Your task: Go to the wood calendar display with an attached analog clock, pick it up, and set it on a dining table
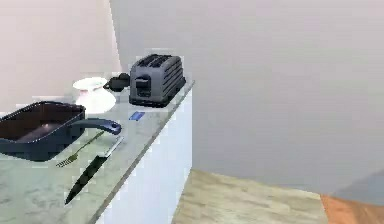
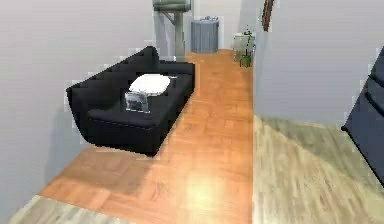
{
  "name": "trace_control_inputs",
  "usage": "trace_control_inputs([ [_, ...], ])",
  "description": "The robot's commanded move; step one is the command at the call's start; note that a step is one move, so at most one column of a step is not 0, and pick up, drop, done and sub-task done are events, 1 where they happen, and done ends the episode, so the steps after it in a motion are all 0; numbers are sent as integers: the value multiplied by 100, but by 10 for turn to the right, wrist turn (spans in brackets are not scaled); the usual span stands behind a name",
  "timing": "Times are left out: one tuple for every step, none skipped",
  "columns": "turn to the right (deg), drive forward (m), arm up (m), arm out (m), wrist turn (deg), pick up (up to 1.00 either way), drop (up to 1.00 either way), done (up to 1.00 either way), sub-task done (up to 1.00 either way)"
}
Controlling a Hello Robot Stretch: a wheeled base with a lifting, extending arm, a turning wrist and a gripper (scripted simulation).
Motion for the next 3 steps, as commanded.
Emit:
trace_control_inputs([
  [450,0,0,0,0,0,0,0,0],
  [450,0,0,0,0,0,0,0,0],
  [150,0,0,0,0,0,0,0,0],
])
